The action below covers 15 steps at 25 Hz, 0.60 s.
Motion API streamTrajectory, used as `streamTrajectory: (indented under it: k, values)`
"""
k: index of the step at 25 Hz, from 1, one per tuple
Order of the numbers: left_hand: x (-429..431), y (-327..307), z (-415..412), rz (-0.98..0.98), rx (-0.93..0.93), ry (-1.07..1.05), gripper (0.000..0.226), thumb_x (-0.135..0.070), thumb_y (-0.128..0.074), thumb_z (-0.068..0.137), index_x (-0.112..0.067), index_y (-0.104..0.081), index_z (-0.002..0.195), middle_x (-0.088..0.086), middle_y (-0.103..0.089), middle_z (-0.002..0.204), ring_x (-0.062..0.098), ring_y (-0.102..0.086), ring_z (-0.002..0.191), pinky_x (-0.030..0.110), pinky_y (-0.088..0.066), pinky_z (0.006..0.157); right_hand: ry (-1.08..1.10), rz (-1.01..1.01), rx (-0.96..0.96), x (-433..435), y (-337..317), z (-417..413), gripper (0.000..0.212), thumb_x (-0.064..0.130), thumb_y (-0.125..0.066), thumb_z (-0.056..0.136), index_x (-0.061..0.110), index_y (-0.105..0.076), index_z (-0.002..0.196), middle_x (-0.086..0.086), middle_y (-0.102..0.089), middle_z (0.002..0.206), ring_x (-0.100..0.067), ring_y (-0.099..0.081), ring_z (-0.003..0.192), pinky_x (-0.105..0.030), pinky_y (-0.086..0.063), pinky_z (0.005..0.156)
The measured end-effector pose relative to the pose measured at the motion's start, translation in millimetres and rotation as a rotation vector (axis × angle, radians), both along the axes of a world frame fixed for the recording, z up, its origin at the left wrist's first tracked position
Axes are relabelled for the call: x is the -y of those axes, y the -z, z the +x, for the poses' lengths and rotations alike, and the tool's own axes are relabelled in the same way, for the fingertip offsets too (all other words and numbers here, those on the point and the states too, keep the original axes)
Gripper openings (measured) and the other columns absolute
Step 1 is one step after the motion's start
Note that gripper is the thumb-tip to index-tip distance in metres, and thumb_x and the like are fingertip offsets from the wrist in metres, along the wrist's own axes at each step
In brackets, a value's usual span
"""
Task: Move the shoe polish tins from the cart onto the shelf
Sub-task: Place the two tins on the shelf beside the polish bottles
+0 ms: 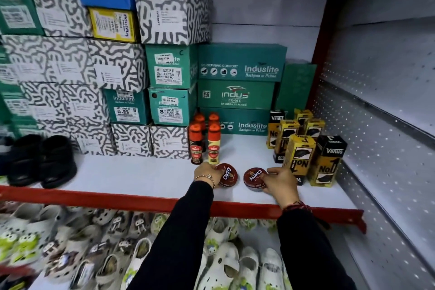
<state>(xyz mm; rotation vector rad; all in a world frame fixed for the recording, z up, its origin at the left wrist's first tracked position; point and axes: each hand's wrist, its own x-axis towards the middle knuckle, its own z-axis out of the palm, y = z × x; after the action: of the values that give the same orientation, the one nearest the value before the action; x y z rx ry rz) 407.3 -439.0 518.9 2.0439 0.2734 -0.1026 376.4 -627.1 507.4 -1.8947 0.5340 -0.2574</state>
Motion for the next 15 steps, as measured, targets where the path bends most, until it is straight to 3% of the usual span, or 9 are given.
streamTrajectory:
  k: [3, 8, 12, 15]
  values:
    - [3.3, 1.4, 2.0, 0.083, 0.023, -0.017, 0.040, -0.032, -0.062, 0.087, -0.007, -0.069, 0.117, 0.016, -0.070, 0.120, 0.034, -0.064, 0.113, 0.035, -0.050, 0.095, 0.017, -0.226, 0.030, -4.8, -2.2, 0.2, 0.035, 0.017, -0.067, 0.084, 0.001, -0.067, 0.116, -0.018, -0.071, 0.117, -0.032, -0.067, 0.109, -0.041, -0.053, 0.097]
    - [9.6, 4.3, 4.2, 0.186, 0.048, -0.053, 0.036, -0.030, -0.061, 0.088, -0.006, -0.070, 0.113, 0.015, -0.070, 0.120, 0.033, -0.064, 0.113, 0.034, -0.050, 0.094, 0.010, -0.417, 0.064, -18.5, -4.4, 2.4, 0.034, 0.010, -0.062, 0.086, 0.005, -0.067, 0.119, -0.017, -0.072, 0.115, -0.032, -0.069, 0.106, -0.038, -0.055, 0.093]
    - [10.0, 2.7, 5.0, 0.203, 0.034, -0.055, 0.037, -0.032, -0.065, 0.085, -0.007, -0.070, 0.113, 0.013, -0.072, 0.116, 0.032, -0.068, 0.106, 0.035, -0.054, 0.093, -0.005, -0.480, 0.087, -21.9, -7.1, 7.7, 0.035, 0.005, -0.057, 0.086, 0.005, -0.069, 0.119, -0.017, -0.073, 0.115, -0.032, -0.068, 0.109, -0.038, -0.053, 0.098]
    - [8.7, 1.4, 0.7, 0.200, 0.067, -0.058, 0.036, -0.032, -0.065, 0.085, -0.007, -0.069, 0.111, 0.014, -0.073, 0.113, 0.035, -0.070, 0.101, 0.036, -0.056, 0.092, -0.028, -0.527, 0.101, -24.5, -15.1, 4.6, 0.035, 0.011, -0.054, 0.090, 0.007, -0.066, 0.122, -0.018, -0.071, 0.119, -0.034, -0.066, 0.111, -0.038, -0.053, 0.096]
